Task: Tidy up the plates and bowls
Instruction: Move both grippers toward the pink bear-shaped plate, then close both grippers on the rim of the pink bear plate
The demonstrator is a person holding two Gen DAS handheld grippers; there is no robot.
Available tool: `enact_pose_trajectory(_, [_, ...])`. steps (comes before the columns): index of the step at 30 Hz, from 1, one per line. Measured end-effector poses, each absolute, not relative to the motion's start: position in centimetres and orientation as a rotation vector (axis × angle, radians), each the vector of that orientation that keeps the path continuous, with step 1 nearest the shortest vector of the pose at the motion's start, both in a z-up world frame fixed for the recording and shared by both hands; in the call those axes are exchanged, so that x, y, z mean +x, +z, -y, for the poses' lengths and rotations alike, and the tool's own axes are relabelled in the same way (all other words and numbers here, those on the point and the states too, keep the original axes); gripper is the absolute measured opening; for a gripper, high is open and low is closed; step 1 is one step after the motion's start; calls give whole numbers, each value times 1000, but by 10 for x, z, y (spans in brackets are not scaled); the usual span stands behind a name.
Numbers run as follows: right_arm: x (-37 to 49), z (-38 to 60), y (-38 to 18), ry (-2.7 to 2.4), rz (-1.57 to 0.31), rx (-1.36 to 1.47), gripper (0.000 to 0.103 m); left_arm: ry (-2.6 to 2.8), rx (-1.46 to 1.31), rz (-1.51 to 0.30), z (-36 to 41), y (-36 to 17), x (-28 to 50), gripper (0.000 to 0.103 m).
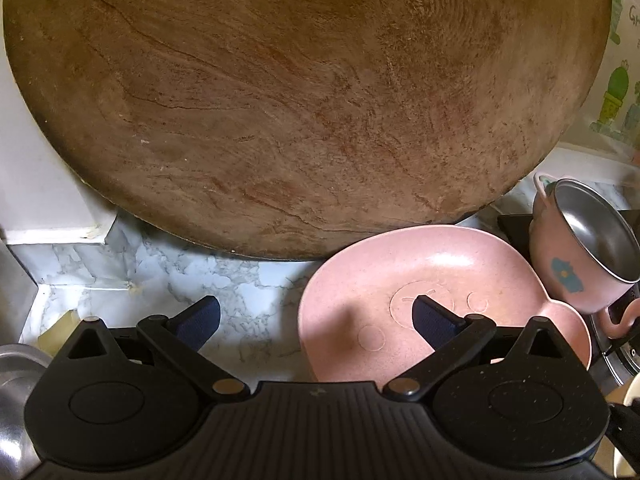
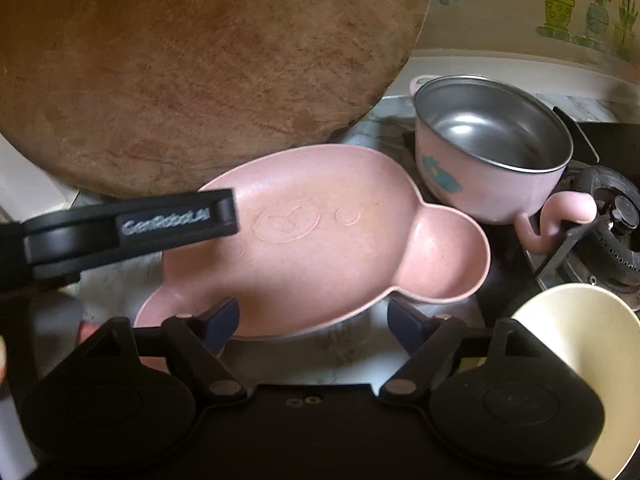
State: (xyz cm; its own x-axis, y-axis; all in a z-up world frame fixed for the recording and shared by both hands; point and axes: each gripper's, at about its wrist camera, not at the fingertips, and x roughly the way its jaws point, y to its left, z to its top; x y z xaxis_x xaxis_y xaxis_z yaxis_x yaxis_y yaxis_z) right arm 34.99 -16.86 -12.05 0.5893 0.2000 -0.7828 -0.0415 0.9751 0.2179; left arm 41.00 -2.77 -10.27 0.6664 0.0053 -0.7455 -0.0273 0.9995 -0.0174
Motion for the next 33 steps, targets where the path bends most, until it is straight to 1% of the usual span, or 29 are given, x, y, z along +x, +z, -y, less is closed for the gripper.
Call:
enact_pose_trajectory(3, [338, 174, -113, 176, -907, 194, 77, 24, -28, -837, 25, -103, 410, 103])
enact_pose_trajectory(9, [304, 163, -95, 285, -815, 102, 77, 22, -23, -843, 18, -103, 410, 102])
enact_pose_trajectory(15, [296, 156, -110, 353, -901, 166, 77, 26, -19, -845, 13, -103, 408, 102])
enact_pose_trajectory(24, [332, 167, -135, 299, -1002, 315, 76, 21, -38, -866, 16, -109, 413, 102])
enact_pose_trajectory(27, [342, 177, -138, 264, -1009, 385, 73, 16, -58, -880, 16, -111, 418, 96])
enact_pose_trajectory(30, [351, 186, -138, 228, -1009, 432, 68, 13, -75, -889, 16, -114, 422, 94])
enact_pose_trajectory(31, [353, 189, -137, 217, -1011, 449, 68, 12, -79, -891, 15, -115, 423, 89])
enact_pose_trajectory(32, [355, 191, -138, 206, -1013, 467, 67, 11, -84, -897, 15, -116, 424, 72])
enact_pose_trajectory(33, [356, 193, -138, 194, -1014, 476, 63, 10, -93, -910, 14, -117, 426, 64])
